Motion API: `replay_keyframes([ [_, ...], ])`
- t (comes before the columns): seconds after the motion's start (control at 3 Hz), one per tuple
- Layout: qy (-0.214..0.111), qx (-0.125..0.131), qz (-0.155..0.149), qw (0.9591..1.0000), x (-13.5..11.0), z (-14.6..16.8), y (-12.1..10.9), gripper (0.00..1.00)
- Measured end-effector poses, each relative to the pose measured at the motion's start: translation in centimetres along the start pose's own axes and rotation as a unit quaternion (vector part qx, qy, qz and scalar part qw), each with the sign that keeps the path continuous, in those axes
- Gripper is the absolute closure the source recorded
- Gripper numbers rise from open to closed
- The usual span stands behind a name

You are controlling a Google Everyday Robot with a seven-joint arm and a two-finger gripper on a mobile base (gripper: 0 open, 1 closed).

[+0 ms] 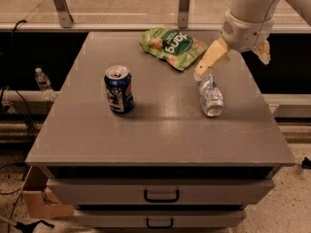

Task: Place redbull can upright

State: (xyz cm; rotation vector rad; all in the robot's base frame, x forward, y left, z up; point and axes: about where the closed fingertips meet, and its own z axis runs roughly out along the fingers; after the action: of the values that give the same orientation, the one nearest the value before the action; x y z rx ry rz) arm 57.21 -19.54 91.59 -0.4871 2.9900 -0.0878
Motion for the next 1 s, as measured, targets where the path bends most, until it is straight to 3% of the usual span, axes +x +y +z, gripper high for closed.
replay_keyframes([
  [0.33,0.012,-0.008,0.046,0.9988,0.5,1.3,1.8,0.0],
  [1.0,0.057,-0.005,0.055,0.9968,0.2,4.5,4.5,0.0],
])
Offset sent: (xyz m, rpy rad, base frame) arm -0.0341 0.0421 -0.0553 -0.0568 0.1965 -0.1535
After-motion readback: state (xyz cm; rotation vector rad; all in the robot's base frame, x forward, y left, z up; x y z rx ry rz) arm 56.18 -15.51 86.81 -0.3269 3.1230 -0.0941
